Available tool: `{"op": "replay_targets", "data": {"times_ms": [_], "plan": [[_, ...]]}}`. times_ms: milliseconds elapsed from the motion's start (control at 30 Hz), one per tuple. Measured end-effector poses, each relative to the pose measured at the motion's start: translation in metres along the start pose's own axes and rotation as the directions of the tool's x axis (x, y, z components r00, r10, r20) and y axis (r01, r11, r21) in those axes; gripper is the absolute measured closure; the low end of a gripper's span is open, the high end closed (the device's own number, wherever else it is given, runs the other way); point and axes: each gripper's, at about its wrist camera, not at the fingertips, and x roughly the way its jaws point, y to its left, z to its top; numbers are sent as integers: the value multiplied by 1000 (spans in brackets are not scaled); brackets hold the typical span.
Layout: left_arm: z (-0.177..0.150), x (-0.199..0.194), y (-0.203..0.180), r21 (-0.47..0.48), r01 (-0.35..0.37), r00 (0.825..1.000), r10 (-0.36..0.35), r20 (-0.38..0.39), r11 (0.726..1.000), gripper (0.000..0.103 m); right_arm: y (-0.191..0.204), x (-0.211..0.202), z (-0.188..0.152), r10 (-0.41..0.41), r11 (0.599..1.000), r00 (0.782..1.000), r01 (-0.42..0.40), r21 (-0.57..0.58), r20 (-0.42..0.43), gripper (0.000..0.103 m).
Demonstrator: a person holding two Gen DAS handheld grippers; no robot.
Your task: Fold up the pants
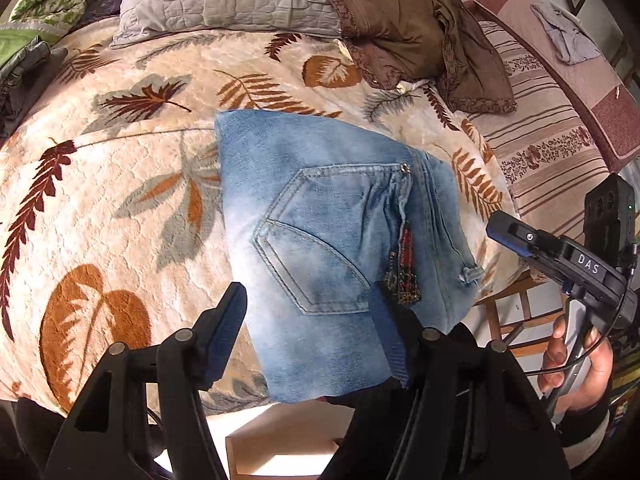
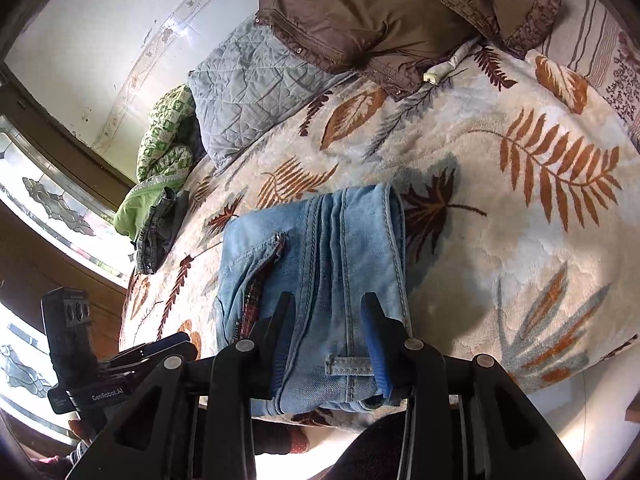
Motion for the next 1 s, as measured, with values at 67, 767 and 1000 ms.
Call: {"op": "replay_targets", "data": {"times_ms": [67, 767, 1000], "plan": [[8, 4, 5, -1, -27, 1000, 27, 4, 1000, 41, 5, 2, 7, 2, 1000, 1000, -2, -15, 10, 62], [76, 80, 56, -247, 42, 983, -84, -163, 968, 25, -45, 94, 44, -65, 998, 991, 64, -9, -114, 53], [43, 61, 84, -331, 248, 939, -310, -150, 911, 25, -99, 68, 22, 184, 961, 978, -158, 229, -98, 40]]}}
